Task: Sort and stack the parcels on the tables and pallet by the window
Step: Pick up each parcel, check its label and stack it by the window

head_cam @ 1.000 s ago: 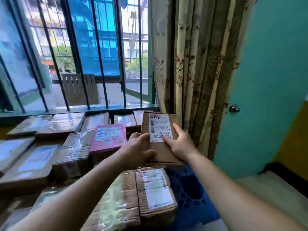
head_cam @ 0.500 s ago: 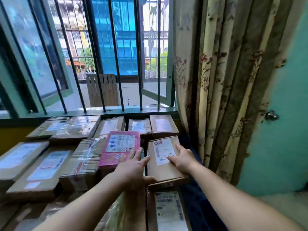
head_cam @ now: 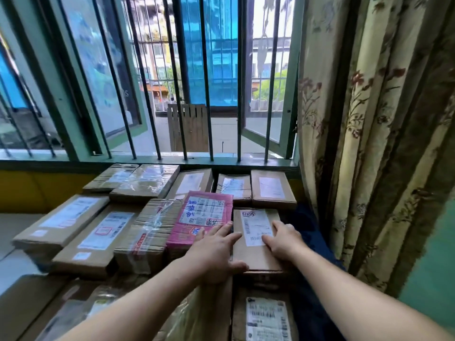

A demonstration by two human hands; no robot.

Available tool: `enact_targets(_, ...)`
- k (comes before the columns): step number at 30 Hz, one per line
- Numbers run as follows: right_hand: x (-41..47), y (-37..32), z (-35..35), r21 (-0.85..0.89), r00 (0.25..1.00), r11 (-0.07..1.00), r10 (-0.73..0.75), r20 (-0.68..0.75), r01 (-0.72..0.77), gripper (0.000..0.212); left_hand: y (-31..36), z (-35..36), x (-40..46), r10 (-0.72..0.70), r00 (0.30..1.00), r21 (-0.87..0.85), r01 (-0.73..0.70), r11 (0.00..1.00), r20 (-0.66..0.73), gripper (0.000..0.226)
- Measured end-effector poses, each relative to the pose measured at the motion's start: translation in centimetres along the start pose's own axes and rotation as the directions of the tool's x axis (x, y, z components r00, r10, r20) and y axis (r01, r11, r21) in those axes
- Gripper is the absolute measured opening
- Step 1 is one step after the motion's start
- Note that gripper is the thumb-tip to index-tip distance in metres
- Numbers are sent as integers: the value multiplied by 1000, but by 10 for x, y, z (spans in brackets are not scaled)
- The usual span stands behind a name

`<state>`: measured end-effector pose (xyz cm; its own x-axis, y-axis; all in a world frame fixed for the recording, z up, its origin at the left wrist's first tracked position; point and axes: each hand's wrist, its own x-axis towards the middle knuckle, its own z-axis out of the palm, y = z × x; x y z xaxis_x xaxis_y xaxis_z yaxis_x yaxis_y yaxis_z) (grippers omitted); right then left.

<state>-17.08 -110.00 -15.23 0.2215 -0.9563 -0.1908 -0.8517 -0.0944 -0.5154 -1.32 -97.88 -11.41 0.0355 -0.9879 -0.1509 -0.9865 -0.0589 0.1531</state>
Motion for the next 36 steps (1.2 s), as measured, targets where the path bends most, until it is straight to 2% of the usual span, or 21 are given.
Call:
enact_targets(3, 4, -6, -4, 1, 998, 999, -49, -42, 49, 58, -2, -10, -1, -13, 1000, -132, 13, 991, 1, 78)
enact_targets(6, -2, -17, -13, 25, 988, 989, -146, -51, 148, 64, -7, -16, -4, -34, 998, -234, 20, 972, -56, 73)
enact_targets(12, -32, -63, -30, 51, 940, 939, -339, -30, 341, 68, -33, -26, -26, -156, 985, -230, 135, 964, -77, 73)
enact_targets(15, -52, -101, -27, 27, 905, 905, -425, -7, 425, 69, -57, -36, -48, -205, 973, -299, 166, 940, -107, 72)
enact_targets(17, -67, -131, -18, 5, 880, 880, -474, 6, 474, 69, -78, -42, -69, -233, 964, -287, 189, 939, -126, 70)
enact_targets(23, -127, -242, 51, -76, 824, 820, -565, 51, 567, 70, -184, -54, -164, -324, 935, -221, 288, 932, -144, 69)
enact_targets(26, -160, -302, 95, -68, 773, 773, -619, 135, 631, 70, -238, -53, -221, -396, 899, -179, 365, 914, -188, 67)
enact_targets(29, -196, -355, 137, -29, 712, 721, -677, 186, 693, 64, -287, -48, -279, -496, 848, -188, 465, 865, -188, 69)
enact_targets(32, -226, -404, 179, -93, 664, 668, -694, 279, 738, 59, -329, -43, -331, -593, 789, -225, 555, 801, -161, 73)
enact_targets(36, -258, -452, 228, -33, 621, 646, -717, 315, 763, 69, -377, -31, -385, -670, 729, -255, 626, 737, -143, 75)
